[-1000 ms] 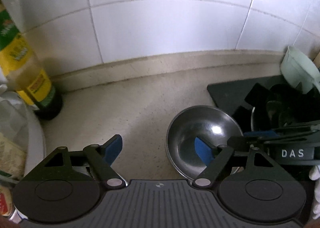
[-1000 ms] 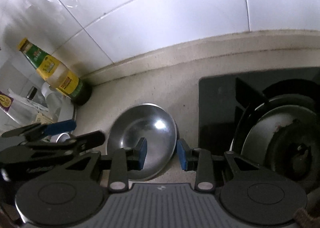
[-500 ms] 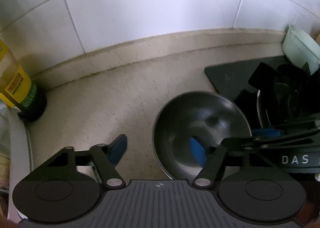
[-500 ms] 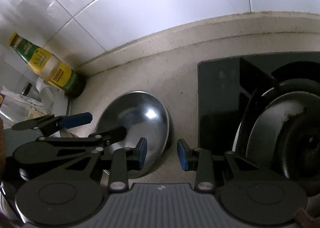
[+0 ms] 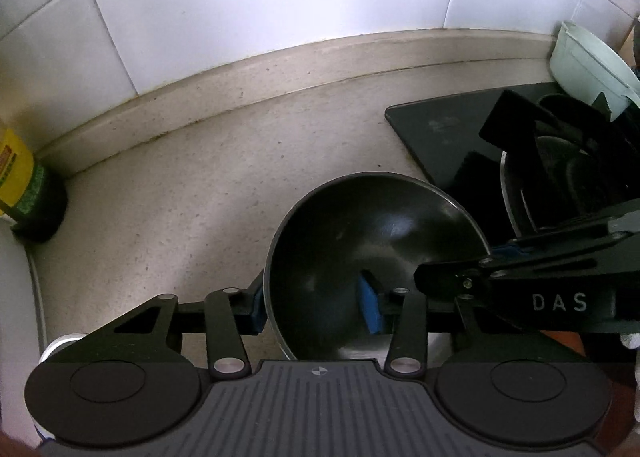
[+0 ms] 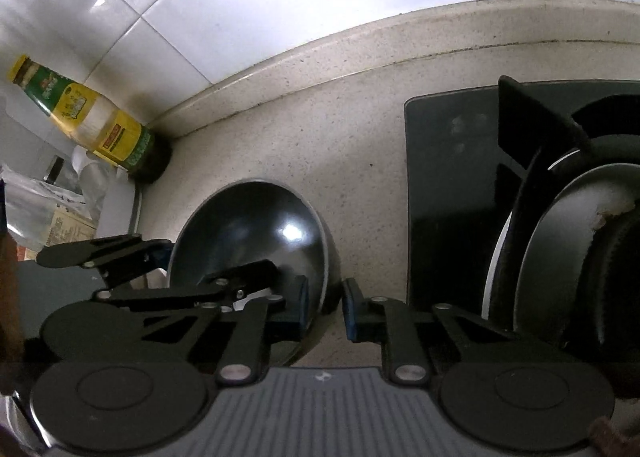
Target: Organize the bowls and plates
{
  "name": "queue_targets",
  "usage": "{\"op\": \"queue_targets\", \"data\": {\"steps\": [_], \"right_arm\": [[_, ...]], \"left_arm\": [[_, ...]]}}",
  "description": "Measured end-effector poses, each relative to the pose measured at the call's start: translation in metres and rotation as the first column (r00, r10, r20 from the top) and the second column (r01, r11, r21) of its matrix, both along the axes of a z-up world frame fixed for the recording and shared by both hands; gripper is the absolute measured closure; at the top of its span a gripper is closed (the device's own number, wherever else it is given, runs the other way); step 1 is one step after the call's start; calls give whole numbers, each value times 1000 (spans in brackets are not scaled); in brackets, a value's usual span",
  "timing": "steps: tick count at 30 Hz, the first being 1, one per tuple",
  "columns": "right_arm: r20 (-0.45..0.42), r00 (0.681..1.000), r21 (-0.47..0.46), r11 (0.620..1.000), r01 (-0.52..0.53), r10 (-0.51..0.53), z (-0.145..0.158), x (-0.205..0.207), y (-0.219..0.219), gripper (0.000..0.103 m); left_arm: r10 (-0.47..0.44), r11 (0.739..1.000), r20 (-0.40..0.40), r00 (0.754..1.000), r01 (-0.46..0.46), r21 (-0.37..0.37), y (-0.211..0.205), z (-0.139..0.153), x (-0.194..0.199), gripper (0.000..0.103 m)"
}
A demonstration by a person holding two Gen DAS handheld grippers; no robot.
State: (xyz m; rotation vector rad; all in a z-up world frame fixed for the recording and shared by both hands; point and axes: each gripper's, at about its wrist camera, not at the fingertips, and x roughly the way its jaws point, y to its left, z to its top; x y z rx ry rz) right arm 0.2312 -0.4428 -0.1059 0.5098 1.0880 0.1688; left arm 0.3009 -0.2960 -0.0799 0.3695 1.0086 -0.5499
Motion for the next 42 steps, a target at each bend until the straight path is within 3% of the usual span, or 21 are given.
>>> {"op": "queue_targets", "data": {"steps": [20, 35, 42], "right_arm": [[35, 999, 17, 999, 30, -31, 13, -4, -10, 88], [121, 992, 1, 1000, 26, -26, 53, -11, -3, 88], [164, 986, -13, 1000, -5, 7, 75, -13, 13, 88]], "left_arm": [[-1, 998, 63, 998, 5, -63, 2, 30, -15, 50], [34, 992, 149, 988, -16, -122, 18, 71, -34, 48], [86, 987, 199, 976, -55, -153, 43, 91, -49, 48]]}}
